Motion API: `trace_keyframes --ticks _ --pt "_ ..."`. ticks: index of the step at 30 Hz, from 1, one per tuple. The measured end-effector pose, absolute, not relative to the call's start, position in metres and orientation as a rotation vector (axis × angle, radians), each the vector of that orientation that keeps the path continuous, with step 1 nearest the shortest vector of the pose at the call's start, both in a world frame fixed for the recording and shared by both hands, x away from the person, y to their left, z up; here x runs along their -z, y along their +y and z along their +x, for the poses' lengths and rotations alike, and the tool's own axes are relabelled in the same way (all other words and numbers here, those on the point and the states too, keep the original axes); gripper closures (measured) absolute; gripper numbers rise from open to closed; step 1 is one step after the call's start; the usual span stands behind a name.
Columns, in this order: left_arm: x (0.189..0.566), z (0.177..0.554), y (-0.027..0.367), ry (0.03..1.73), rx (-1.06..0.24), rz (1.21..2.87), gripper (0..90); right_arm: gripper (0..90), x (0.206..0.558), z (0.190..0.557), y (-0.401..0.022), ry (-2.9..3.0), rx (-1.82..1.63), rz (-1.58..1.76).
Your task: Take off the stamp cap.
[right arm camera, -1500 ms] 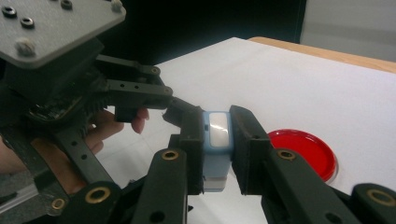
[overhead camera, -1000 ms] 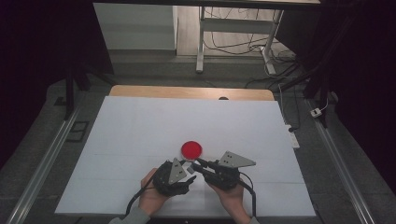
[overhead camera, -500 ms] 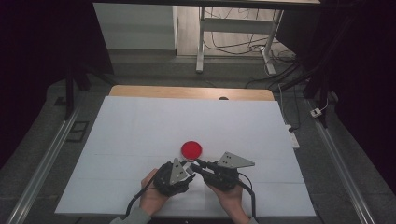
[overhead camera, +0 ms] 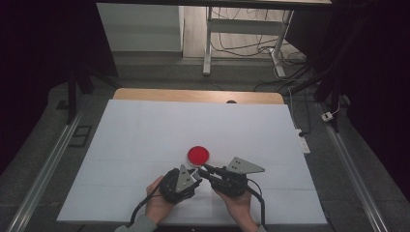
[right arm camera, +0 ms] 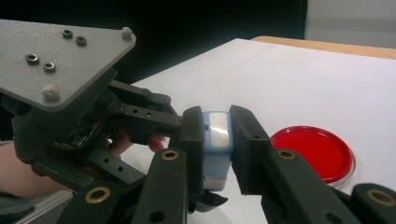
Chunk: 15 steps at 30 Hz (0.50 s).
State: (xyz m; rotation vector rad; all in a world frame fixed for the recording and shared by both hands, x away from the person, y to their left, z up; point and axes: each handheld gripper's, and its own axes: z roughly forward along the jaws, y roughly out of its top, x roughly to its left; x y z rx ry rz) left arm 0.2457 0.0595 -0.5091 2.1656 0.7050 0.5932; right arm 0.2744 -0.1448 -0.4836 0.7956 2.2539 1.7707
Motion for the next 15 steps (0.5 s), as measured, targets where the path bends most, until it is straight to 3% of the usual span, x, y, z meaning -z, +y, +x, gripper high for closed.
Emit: trace_keyframes --ticks 15 --pt "0.5093 0.2449 0.0587 0.684 -0.600 2.177 63.3 75.5 0.4850 0.2747 -0.1448 2.249 -1.767 0.804"
